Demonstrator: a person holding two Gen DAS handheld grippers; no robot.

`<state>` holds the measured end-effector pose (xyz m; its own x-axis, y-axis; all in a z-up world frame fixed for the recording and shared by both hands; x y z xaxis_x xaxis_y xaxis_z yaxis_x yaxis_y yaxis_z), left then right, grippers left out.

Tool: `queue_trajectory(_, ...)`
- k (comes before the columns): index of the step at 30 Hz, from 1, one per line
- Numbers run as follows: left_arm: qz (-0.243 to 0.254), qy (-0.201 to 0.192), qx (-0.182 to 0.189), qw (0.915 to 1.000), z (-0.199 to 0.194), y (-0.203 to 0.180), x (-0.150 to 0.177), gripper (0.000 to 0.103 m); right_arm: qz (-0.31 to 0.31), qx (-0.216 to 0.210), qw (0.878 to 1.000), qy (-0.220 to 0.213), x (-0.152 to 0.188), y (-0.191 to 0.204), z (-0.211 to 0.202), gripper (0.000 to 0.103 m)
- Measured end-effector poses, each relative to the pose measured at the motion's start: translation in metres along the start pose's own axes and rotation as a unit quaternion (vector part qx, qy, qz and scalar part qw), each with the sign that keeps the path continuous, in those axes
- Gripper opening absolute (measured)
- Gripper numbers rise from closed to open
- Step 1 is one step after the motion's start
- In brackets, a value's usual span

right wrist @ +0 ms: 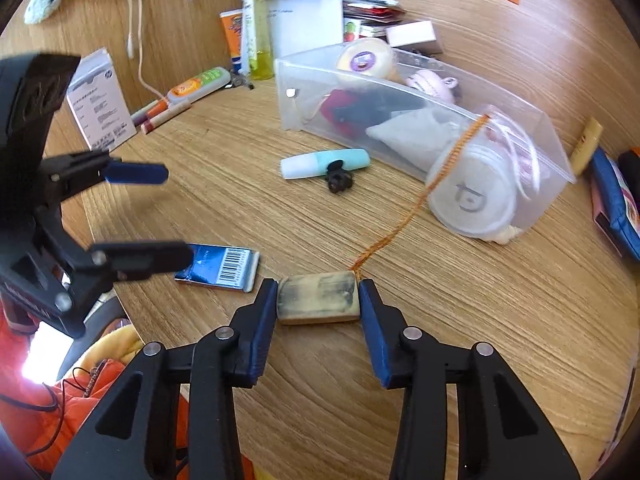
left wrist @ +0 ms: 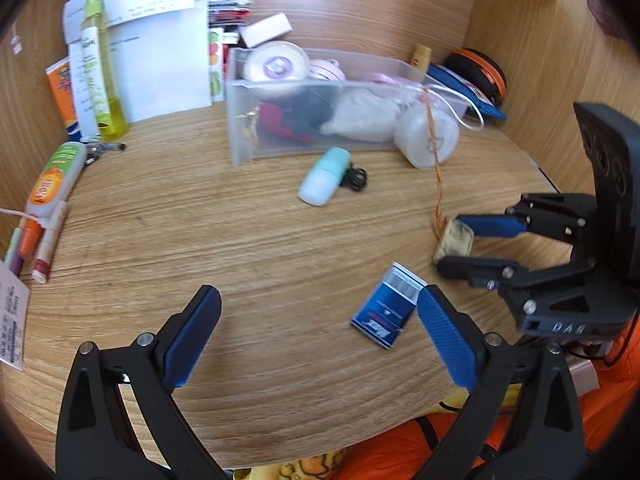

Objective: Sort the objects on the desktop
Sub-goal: 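Grasp the blue Max staple box with the left gripper while the right grasps the beige block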

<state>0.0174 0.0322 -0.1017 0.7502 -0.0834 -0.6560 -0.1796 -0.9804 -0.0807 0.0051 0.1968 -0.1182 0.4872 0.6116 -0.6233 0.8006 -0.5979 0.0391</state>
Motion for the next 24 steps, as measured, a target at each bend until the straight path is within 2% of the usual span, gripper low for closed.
queue_trajectory(6,0.031,-0.005,-0.002,0.9995,0.006,-0.016,0.001,0.099,0.035,0.004,0.999,-0.014,0.002,-0.020,-0.016,0.037)
queue_trajectory(8,0.038,-0.007,-0.004,0.9992,0.008,-0.020,0.001,0.096,0.041,0.010,0.999,-0.018,0.003,-0.025,-0.021,0.037)
queue_trajectory(10,0.046,-0.002,-0.004,0.9989,0.011,-0.023,0.001,0.081,0.049,0.017,0.998,-0.019,0.004,-0.030,-0.024,0.037)
queue_trajectory(14,0.054,0.003,-0.005,0.9985,0.017,-0.026,0.001,0.070,0.064,0.025,0.997,-0.019,0.008,-0.041,-0.027,0.038)
queue_trajectory(19,0.069,-0.003,-0.013,0.9975,0.016,-0.032,0.001,0.042,0.085,0.033,0.996,-0.006,0.015,-0.055,-0.023,0.038)
queue_trajectory(21,0.073,-0.004,-0.013,0.9973,0.016,-0.033,0.001,0.034,0.088,0.040,0.995,0.000,0.017,-0.056,-0.021,0.038)
queue_trajectory(24,0.073,-0.007,-0.018,0.9971,0.015,-0.032,0.001,0.030,0.088,0.047,0.995,0.006,0.019,-0.057,-0.019,0.038)
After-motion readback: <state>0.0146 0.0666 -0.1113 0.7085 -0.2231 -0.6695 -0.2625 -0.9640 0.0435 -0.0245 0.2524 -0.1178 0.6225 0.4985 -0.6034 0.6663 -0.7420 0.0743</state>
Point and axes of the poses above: each gripper's, at about its wrist camera, not at the fingertips, and z roughly the way its jaws point, y to its left, x to its underside, the point moved 3 cm from there along z, roughly the way its jaws point, and after that the axes turned 3 degrees about z, right-handed, at the moved point
